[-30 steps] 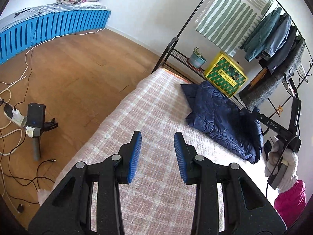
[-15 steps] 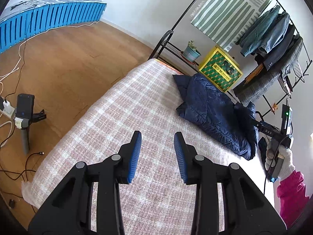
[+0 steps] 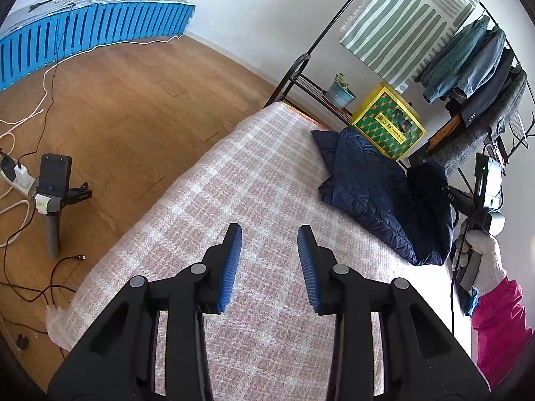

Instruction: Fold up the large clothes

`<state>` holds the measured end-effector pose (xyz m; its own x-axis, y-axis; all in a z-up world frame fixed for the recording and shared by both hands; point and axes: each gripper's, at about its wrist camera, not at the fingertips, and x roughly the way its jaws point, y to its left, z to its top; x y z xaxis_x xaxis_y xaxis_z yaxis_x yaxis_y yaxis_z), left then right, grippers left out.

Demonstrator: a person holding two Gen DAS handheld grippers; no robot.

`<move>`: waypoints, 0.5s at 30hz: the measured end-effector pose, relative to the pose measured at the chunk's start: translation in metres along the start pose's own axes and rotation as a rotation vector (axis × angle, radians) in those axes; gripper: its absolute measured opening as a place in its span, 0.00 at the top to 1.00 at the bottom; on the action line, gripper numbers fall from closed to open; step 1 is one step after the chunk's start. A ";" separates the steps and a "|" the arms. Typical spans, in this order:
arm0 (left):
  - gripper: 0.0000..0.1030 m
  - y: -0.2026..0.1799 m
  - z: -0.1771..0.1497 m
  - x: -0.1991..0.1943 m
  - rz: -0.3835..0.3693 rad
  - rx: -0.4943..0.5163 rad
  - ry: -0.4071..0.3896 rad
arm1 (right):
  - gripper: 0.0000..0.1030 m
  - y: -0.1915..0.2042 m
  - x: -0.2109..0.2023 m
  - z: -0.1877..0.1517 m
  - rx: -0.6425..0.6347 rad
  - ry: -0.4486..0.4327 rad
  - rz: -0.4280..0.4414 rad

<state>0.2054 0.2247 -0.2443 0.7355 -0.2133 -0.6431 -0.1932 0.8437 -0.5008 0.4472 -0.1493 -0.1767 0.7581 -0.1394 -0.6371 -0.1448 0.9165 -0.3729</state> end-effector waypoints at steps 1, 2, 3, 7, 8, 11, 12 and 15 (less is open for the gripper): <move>0.66 0.001 0.000 -0.001 0.002 0.001 -0.002 | 0.91 0.006 -0.004 0.007 0.011 -0.020 0.023; 0.66 0.003 -0.001 -0.002 0.005 0.002 -0.004 | 0.91 0.014 -0.008 0.013 0.019 -0.037 0.048; 0.66 0.004 -0.001 -0.002 0.008 0.002 -0.004 | 0.91 0.020 -0.011 0.017 0.022 -0.050 0.069; 0.66 0.012 0.000 0.001 0.031 0.000 0.001 | 0.92 0.063 -0.023 0.020 -0.013 -0.109 0.164; 0.66 0.015 0.000 0.001 0.034 -0.005 0.002 | 0.92 0.075 -0.026 0.019 -0.032 -0.121 0.186; 0.66 0.020 0.001 0.002 0.043 -0.015 0.000 | 0.92 0.108 -0.027 0.010 -0.087 -0.118 0.259; 0.66 0.022 0.001 0.002 0.046 -0.017 -0.002 | 0.92 0.118 -0.024 0.006 -0.105 -0.097 0.289; 0.66 0.023 0.001 0.003 0.039 -0.023 -0.002 | 0.92 0.141 -0.012 -0.009 -0.155 -0.044 0.344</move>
<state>0.2041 0.2442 -0.2575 0.7280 -0.1793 -0.6617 -0.2370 0.8398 -0.4884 0.4122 -0.0215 -0.2274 0.6743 0.1858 -0.7147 -0.4877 0.8388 -0.2420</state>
